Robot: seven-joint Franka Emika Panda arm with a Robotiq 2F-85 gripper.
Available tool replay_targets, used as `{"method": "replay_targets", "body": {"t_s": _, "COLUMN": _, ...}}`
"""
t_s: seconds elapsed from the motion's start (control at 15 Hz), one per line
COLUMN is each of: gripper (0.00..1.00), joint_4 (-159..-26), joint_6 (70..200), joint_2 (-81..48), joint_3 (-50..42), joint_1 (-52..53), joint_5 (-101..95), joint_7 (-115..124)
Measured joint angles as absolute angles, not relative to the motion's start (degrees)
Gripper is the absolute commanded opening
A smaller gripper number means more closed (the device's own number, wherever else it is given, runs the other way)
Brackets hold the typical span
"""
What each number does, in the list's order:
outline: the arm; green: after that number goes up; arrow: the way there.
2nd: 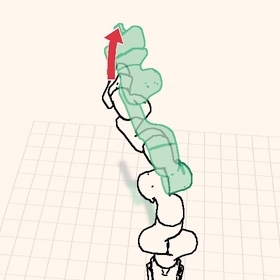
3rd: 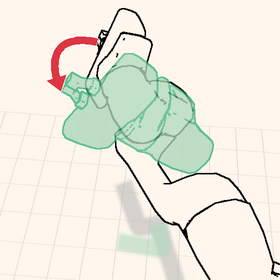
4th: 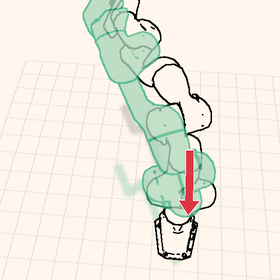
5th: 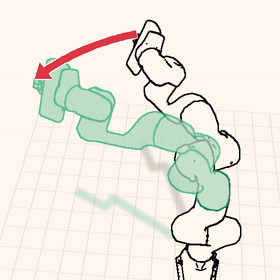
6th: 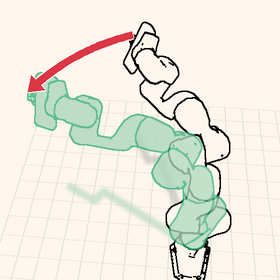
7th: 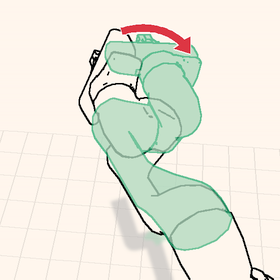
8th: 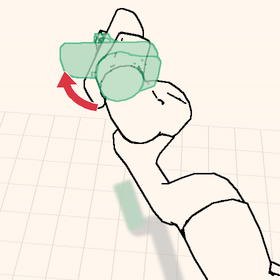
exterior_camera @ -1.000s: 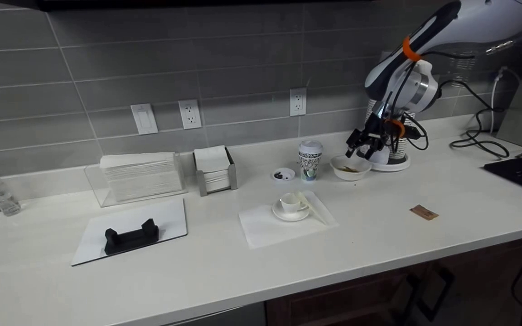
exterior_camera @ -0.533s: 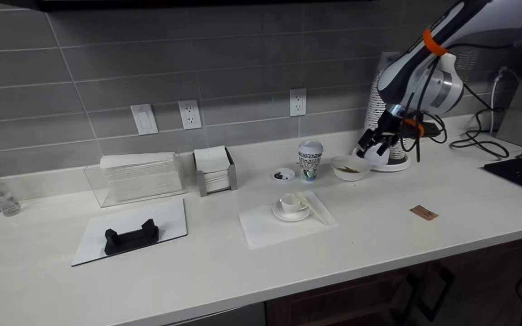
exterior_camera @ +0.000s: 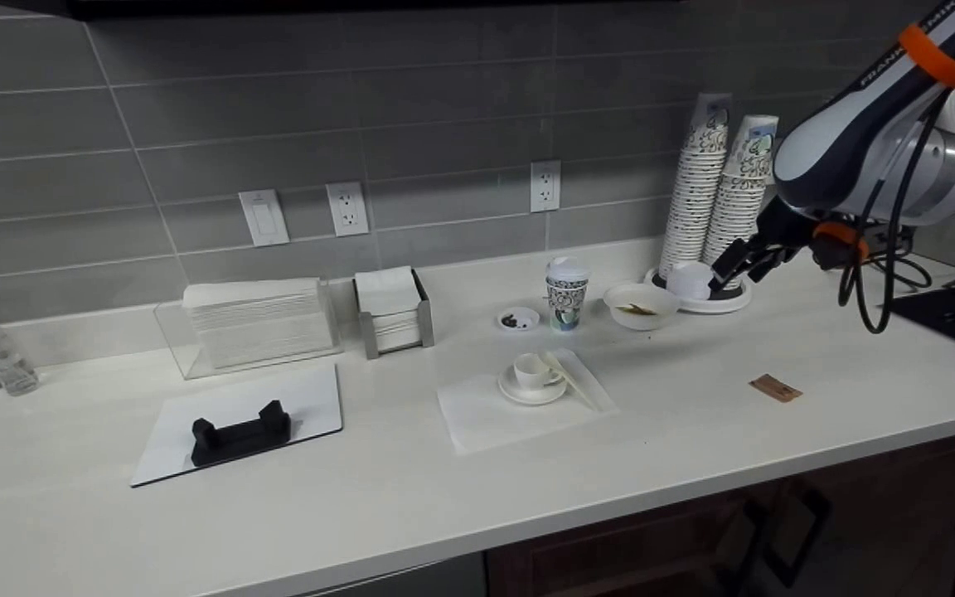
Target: Pick up the silver sachet on the counter and put it in the white bowl
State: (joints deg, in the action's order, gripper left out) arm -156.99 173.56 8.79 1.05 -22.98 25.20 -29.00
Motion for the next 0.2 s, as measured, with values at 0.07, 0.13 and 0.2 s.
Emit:
{"method": "replay_targets", "body": {"t_s": 0.07, "gripper": 1.00, "joint_4": -157.1, "joint_6": 173.5, "joint_2": 9.1, "joint_3": 1.1, "joint_1": -23.0, "joint_5": 25.2, "joint_7": -29.0}}
{"method": "replay_targets", "body": {"t_s": 0.13, "gripper": 1.00, "joint_4": -157.1, "joint_6": 173.5, "joint_2": 8.9, "joint_3": 1.1, "joint_1": -23.0, "joint_5": 25.2, "joint_7": -29.0}}
{"method": "replay_targets", "body": {"t_s": 0.2, "gripper": 1.00, "joint_4": -156.7, "joint_6": 173.5, "joint_2": 8.4, "joint_3": 1.0, "joint_1": -23.0, "joint_5": 25.2, "joint_7": -29.0}}
